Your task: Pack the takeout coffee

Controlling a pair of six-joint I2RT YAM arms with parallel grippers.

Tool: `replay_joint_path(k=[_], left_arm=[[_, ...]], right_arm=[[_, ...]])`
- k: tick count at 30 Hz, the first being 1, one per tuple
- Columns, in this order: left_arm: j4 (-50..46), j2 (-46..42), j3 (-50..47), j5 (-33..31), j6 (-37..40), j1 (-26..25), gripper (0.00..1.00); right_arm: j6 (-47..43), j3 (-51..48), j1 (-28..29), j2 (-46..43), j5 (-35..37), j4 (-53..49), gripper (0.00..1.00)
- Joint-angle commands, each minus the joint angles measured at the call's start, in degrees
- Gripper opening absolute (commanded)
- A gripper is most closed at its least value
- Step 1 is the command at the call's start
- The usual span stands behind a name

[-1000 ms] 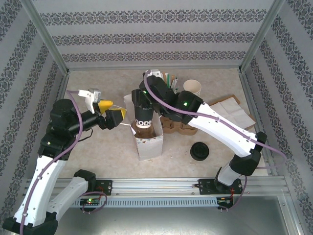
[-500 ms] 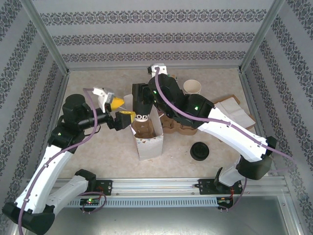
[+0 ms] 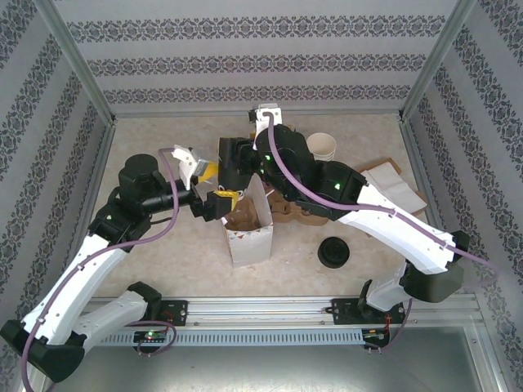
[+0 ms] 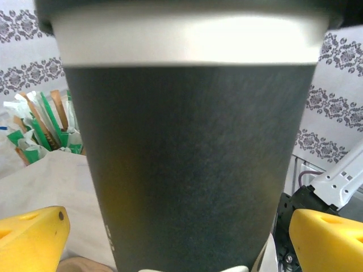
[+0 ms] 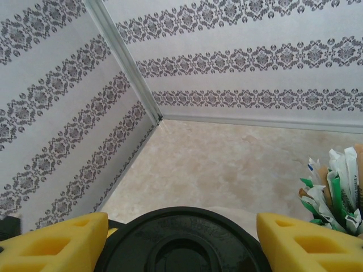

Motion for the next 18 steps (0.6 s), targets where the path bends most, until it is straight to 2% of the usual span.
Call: replay_joint_path(k=[1, 6, 16, 18], left_arm=[[4.0, 1.0, 1.6, -1.5, 1.5, -1.5, 1.0], [6.0, 2.4, 2.0, -1.8, 1.0, -3.0, 0.99], [8.5, 2.9, 1.8, -2.3, 0.9, -4.3, 0.69], [8.7, 2.9, 1.7, -2.9, 1.0, -4.3, 0.66]], right_arm=[[-0.9, -1.0, 0.8, -1.7, 1.7, 2.7, 0.46], [-0.5, -2.5, 1.3, -2.8, 1.4, 4.4, 0.46], [-0.4, -4.0, 1.7, -3.8, 1.1, 5.8, 0.47], [-0.1, -4.5, 1.7, -4.1, 0.9, 6.3, 0.47]])
